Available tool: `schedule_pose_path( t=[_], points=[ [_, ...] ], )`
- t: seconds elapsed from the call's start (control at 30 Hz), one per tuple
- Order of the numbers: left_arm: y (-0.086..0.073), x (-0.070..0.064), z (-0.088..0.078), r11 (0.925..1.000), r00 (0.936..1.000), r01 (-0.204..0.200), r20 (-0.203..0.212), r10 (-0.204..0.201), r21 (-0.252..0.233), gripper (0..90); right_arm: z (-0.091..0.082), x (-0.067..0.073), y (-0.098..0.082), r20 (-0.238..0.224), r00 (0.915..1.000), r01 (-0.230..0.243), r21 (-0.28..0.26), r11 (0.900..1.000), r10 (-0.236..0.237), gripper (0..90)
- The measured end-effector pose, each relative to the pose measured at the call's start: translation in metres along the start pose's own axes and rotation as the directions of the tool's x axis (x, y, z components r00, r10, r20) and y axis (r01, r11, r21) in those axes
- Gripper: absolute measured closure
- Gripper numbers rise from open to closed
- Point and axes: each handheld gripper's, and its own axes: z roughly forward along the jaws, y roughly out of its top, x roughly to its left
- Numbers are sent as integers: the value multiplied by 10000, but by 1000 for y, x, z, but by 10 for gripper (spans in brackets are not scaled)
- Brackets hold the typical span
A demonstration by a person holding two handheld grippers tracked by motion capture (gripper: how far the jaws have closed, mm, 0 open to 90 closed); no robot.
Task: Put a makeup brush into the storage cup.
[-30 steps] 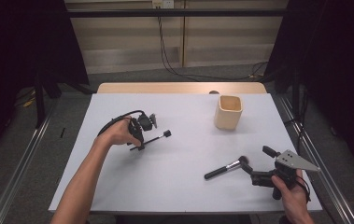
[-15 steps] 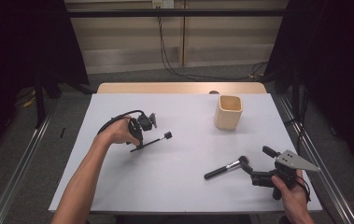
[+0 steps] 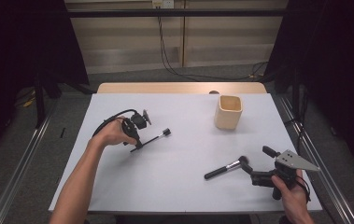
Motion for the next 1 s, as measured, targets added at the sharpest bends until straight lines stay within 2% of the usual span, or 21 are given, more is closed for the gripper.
schedule_pose_path(
  t=[0.03, 0.1, 0.13, 0.2, 0.3, 0.4, 0.43, 0.47, 0.57, 0.6, 0.63, 0.67, 0.7, 0.73, 0.77, 0.83, 0.9, 1.0],
  points=[
    [-1, 1, -1, 10000, 9999, -74, 85, 74, 43, 865, 0, 0, 0, 4, 10000, -7, 1, 10000, 7, 0],
    [-4, 2, -1, 9997, 9998, 117, 147, -113, -221, 865, 0, 0, 0, 3, 10000, 7, 3, 10000, -7, 0],
    [-5, 3, -2, 9997, 9998, 59, 198, -54, -255, 865, 1, 0, 0, 21, 10000, -10, 9, 10000, 10, 0],
    [-8, 5, -3, 9981, 9993, 242, 291, -226, -560, 865, 1, 0, 0, 20, 10000, 5, 3, 10000, -5, 0],
    [-12, 7, -4, 9953, 9988, 306, 412, -269, -919, 865, 1, 0, 0, 14, 10000, 6, 0, 10000, -6, 0],
    [-15, 6, -4, 9885, 9980, 484, 473, -420, -1435, 865, 1, 0, 0, 19, 10000, -1, -3, 10000, 1, 0],
    [-15, 7, -5, 9879, 9983, 417, 459, -352, -1494, 865, 0, 0, 0, 13, 10000, 3, -8, 10000, -2, 0],
    [-16, 6, -5, 9856, 9976, 435, 611, -339, -1637, 865, 0, 0, 0, 22, 10000, 10, -23, 10000, -10, 0],
    [-17, 5, -5, 9779, 9971, 543, 625, -425, -2021, 865, 0, 0, 0, 36, 10000, -13, -15, 10000, 13, 0],
    [-17, 4, -5, 9765, 9980, 516, 476, -425, -2095, 865, 1, 0, 0, 39, 10000, -15, -16, 10000, 16, 0],
    [-18, 4, -6, 9720, 9970, 588, 632, -455, -2276, 864, 0, 0, 0, 37, 10000, -25, -11, 10000, 25, 0],
    [-19, 3, -7, 9634, 9957, 795, 657, -647, -2559, 865, 0, 0, 0, 30, 10000, -3, -17, 10000, 3, 0],
    [-20, 4, -9, 9587, 9957, 817, 641, -666, -2725, 864, 0, 0, 0, 32, 10000, -4, -17, 10000, 4, 0],
    [-21, 4, -10, 9553, 9950, 856, 743, -671, -2831, 864, 0, 0, 0, 35, 10000, -5, -20, 10000, 5, 0],
    [-22, 3, -11, 9504, 9950, 920, 646, -762, -2970, 864, 0, 0, 0, 29, 10000, 2, -19, 10000, -2, 0],
    [-24, 3, -12, 9454, 9948, 941, 668, -770, -3119, 864, 0, 0, 0, 16, 10000, 2, -18, 10000, -2, 0],
    [-27, 3, -13, 9320, 9931, 1110, 750, -905, -3452, 865, 1, 0, 0, 36, 10000, -35, -24, 10000, 35, 0],
    [-32, 3, -11, 9163, 9910, 1297, 794, -1074, -3790, 864, 1, 1, 0, 23, 10000, 2, -24, 10000, -2, 0]
  ],
)
